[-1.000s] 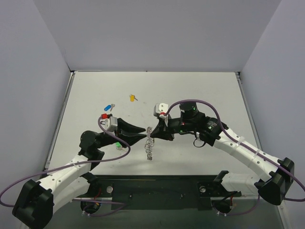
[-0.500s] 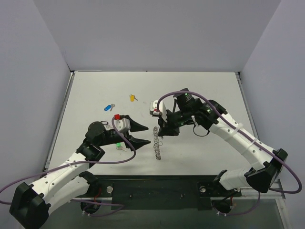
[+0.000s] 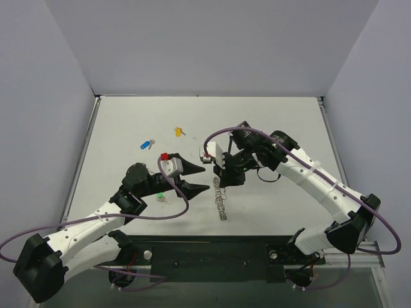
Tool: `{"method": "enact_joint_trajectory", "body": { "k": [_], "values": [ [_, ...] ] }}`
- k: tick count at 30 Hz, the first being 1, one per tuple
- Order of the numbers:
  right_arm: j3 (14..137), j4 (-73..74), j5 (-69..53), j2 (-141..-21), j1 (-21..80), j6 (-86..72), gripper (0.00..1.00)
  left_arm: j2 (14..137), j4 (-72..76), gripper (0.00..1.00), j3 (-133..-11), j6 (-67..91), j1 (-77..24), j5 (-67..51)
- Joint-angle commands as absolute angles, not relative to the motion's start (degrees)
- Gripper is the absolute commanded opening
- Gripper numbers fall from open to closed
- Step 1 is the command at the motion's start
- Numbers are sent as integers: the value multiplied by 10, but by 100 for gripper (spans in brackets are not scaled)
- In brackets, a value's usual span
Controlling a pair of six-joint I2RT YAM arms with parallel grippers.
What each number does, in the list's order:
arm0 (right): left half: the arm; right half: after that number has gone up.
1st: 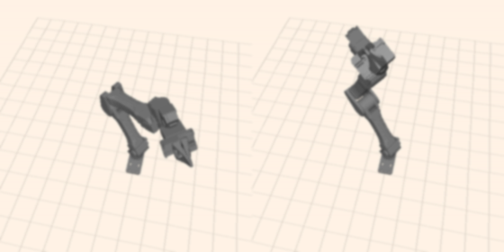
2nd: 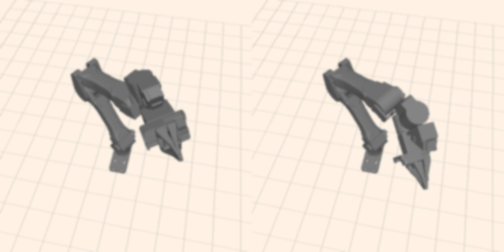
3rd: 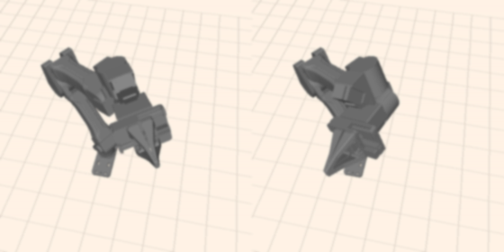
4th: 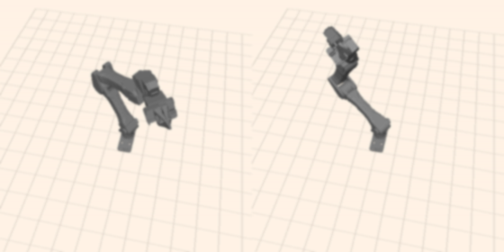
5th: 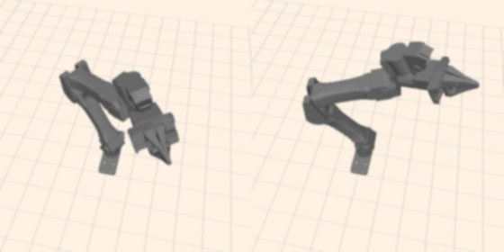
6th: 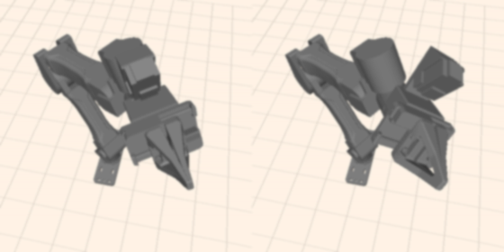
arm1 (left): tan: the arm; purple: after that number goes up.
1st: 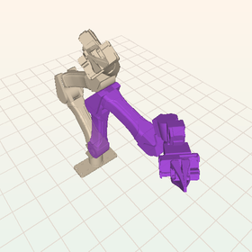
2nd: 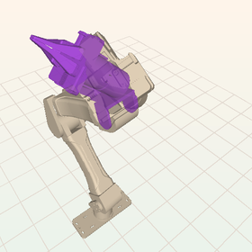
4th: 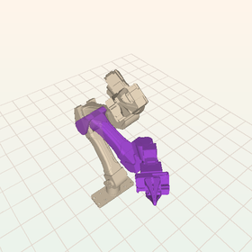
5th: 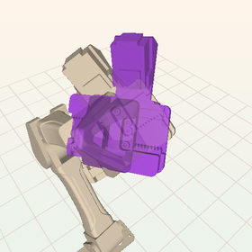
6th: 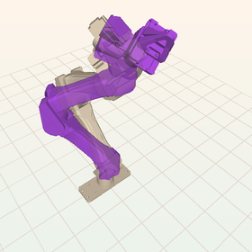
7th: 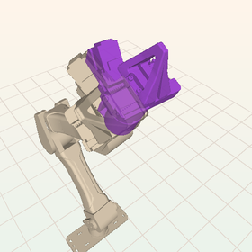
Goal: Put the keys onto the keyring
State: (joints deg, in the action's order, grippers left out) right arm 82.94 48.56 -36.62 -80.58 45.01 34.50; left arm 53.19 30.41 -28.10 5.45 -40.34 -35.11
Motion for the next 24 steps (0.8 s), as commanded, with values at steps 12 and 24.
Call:
{"method": "enact_joint_trajectory", "body": {
  "k": [12,24],
  "values": [
    [879,497,-367,-832,455,335,0,578,370,43,-302,54,-460,-333],
    [877,497,-372,-831,455,338,0,583,306,41,-320,7,-469,-302]
  ]
}}
